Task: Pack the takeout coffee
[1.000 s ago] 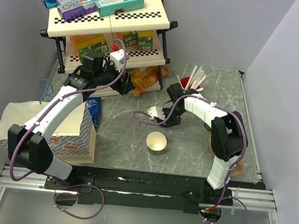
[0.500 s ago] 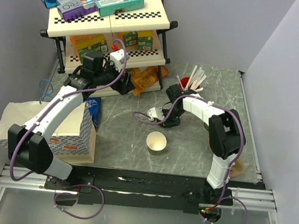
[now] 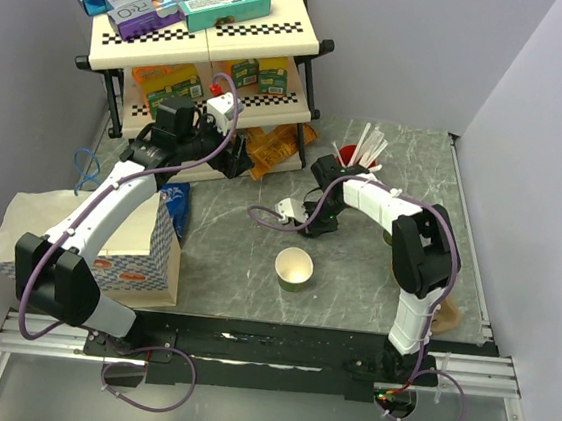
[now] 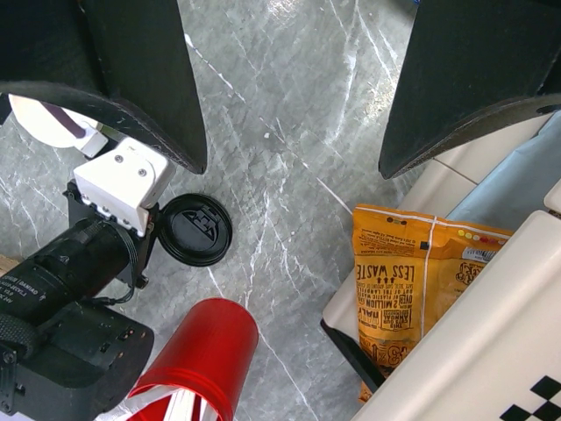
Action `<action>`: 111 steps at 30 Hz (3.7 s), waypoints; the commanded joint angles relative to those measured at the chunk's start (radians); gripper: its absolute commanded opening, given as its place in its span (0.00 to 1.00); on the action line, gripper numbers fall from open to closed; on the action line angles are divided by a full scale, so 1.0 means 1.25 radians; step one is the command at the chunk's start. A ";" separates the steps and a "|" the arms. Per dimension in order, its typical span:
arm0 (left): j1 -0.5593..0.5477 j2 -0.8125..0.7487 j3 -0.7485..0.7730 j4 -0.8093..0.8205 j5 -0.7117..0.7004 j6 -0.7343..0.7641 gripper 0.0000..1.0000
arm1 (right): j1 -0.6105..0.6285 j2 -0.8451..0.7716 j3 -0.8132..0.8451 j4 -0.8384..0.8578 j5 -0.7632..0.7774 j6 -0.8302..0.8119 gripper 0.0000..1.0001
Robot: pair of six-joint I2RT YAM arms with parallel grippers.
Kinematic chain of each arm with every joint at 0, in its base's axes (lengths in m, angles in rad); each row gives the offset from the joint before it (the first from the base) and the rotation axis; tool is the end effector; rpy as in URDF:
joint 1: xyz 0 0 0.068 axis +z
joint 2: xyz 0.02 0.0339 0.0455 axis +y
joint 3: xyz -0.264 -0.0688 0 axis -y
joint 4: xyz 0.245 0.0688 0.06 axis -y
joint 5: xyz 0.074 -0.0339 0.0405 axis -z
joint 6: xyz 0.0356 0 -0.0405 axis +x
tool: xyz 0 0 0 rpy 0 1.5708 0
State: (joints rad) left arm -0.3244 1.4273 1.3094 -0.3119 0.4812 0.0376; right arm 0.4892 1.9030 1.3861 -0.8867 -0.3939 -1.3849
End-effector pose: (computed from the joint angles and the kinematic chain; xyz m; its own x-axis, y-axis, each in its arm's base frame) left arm 0.3062 -0.1203 0.3616 -0.3691 0.1593 -0.9157 0.6957 0.7006 -0.1586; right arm 0.3171 0.1843 0.1888 0.3210 -0.8572 -0.4027 -0.9460 -0.3103 -0.0936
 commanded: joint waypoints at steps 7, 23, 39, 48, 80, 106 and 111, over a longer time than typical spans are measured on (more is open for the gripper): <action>-0.003 0.001 0.019 0.029 0.011 0.003 0.86 | 0.006 0.010 0.058 -0.044 -0.017 0.000 0.13; -0.003 -0.002 0.009 0.030 0.020 0.002 0.86 | -0.013 0.029 0.117 -0.087 -0.074 0.060 0.27; -0.003 0.004 0.014 0.025 0.019 0.006 0.86 | -0.005 0.051 0.107 -0.086 -0.042 0.026 0.29; -0.004 0.009 0.014 0.029 0.020 0.004 0.86 | 0.000 0.051 0.094 -0.085 -0.040 0.018 0.31; -0.003 0.013 0.010 0.029 0.014 0.009 0.87 | 0.004 0.080 0.135 -0.110 -0.036 0.022 0.20; -0.003 0.031 -0.001 0.052 0.038 -0.017 0.86 | -0.005 0.086 0.179 -0.164 -0.063 0.024 0.32; -0.003 0.029 -0.003 0.053 0.036 -0.017 0.86 | -0.002 0.105 0.178 -0.162 -0.046 0.015 0.32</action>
State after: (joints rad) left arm -0.3244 1.4704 1.3018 -0.2840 0.5014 0.0292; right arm 0.4839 2.0323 1.6077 -1.0866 -0.4480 -1.3293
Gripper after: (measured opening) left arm 0.864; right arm 0.322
